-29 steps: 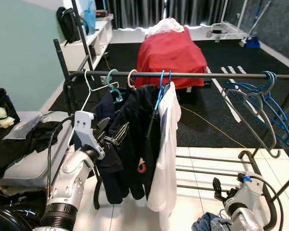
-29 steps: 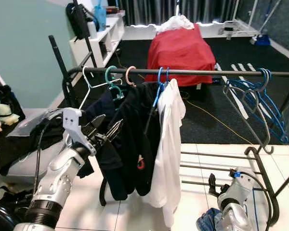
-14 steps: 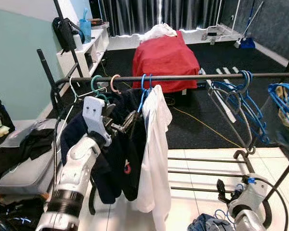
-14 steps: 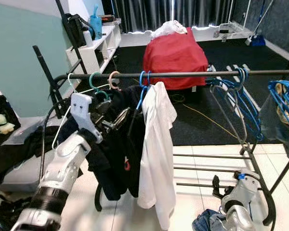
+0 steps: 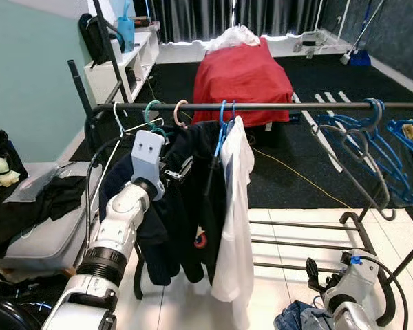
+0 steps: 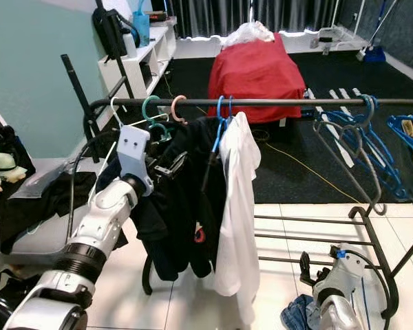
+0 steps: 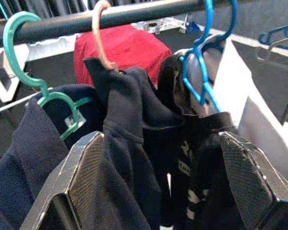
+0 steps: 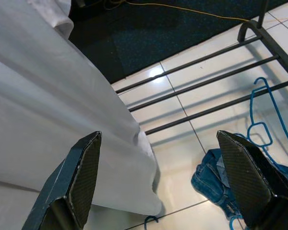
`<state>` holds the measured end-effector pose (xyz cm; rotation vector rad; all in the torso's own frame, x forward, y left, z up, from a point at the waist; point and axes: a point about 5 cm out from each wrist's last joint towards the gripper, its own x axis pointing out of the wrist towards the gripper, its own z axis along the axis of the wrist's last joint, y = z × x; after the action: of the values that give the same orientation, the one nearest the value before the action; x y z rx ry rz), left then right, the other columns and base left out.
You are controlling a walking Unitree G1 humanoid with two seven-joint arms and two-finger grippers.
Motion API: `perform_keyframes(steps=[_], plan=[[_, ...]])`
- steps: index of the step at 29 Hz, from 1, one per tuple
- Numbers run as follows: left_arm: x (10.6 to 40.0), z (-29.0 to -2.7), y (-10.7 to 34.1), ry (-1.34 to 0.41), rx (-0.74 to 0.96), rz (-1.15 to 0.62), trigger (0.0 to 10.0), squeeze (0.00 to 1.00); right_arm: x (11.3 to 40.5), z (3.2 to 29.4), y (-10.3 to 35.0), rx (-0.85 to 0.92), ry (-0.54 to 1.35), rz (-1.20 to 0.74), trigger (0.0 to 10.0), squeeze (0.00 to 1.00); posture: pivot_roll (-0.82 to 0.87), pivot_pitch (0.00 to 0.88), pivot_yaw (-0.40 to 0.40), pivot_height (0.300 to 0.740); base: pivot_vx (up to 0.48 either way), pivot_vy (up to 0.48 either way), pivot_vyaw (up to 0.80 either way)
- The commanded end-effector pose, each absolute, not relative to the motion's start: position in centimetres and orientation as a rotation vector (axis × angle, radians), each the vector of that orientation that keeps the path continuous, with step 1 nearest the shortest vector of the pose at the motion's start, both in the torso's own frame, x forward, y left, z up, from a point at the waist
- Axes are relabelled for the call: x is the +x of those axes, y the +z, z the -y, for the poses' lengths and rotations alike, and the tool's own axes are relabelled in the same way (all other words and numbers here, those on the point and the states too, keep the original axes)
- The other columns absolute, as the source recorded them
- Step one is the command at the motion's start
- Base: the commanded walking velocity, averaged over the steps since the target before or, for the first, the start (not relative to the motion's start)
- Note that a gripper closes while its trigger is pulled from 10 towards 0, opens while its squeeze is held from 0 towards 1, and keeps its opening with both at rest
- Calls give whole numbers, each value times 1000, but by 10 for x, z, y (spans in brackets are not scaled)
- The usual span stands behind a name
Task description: Hang hanger
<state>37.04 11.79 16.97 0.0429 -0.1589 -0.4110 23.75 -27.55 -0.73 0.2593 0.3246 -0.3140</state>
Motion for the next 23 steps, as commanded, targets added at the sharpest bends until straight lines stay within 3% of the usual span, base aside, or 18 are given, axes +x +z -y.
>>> perform_keyframes(steps=[1, 11, 14, 23], plan=[[372, -117, 168, -407, 55, 150, 10000, 0, 234, 274, -10, 261, -312, -324, 10000, 0, -219, 37, 77, 710, 0, 0, 0], [378, -121, 155, -345, 96, 76, 10000, 0, 222, 277, -11, 254, -309, -305, 10000, 0, -258, 89, 86, 710, 0, 0, 0], [379, -126, 151, -324, 100, 52, 10000, 0, 209, 277, -12, 254, -315, -289, 10000, 0, -278, 146, 99, 710, 0, 0, 0], [384, -132, 155, -297, 104, 65, 10000, 0, 187, 274, -13, 258, -323, -275, 10000, 0, -302, 199, 107, 710, 0, 0, 0]])
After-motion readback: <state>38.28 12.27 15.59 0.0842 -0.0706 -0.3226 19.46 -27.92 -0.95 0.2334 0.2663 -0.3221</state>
